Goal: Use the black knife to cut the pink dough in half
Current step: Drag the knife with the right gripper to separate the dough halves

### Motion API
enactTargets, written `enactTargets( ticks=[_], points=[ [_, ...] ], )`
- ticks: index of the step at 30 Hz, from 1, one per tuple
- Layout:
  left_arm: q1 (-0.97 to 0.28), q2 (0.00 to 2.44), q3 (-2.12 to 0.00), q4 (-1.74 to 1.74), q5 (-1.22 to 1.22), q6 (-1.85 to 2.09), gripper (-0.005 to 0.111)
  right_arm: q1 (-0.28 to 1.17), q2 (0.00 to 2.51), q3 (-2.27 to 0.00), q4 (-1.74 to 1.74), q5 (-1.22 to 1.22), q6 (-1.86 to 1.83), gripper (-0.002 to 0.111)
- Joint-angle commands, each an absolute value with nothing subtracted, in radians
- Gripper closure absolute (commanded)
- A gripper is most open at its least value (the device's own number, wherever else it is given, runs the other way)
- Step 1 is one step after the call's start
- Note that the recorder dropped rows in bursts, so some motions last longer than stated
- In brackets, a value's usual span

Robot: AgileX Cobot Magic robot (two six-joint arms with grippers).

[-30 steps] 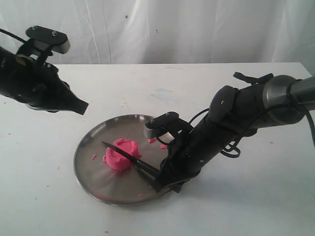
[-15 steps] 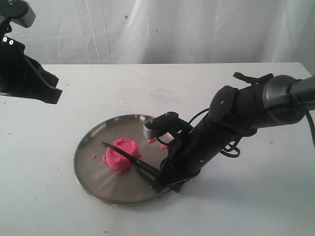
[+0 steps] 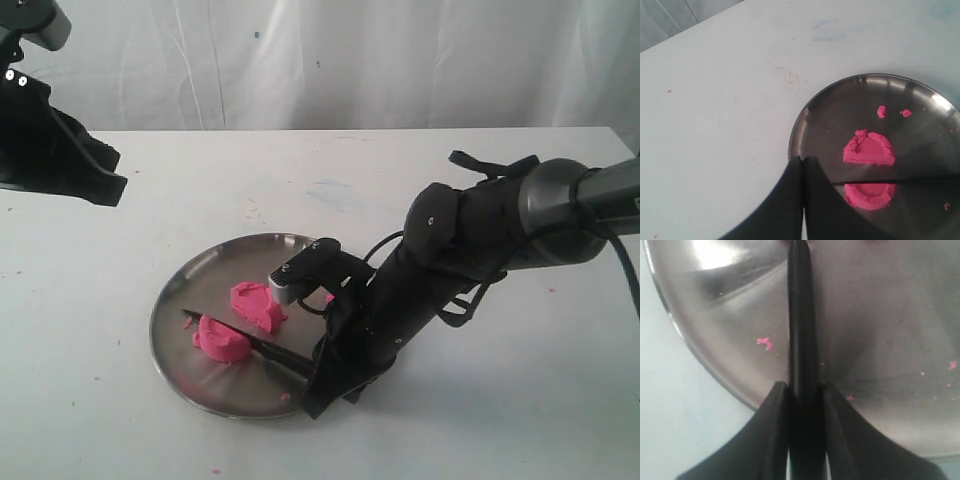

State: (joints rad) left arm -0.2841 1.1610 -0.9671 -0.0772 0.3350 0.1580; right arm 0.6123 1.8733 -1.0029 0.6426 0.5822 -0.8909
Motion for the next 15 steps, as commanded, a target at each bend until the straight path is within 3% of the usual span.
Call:
enactTargets(
  ticks=[1, 15],
  points=[
    [-0.282, 1.152, -0.96, -0.076, 0.338, 0.153, 0.107, 0.647, 1.874, -0.989, 0.614, 0.598, -0.886, 0.108],
    [-0.282, 1.152, -0.96, -0.076, 0.344, 0.153, 0.107, 0.652, 1.874, -0.989, 0.466, 0.519, -0.676, 0.108]
  ],
)
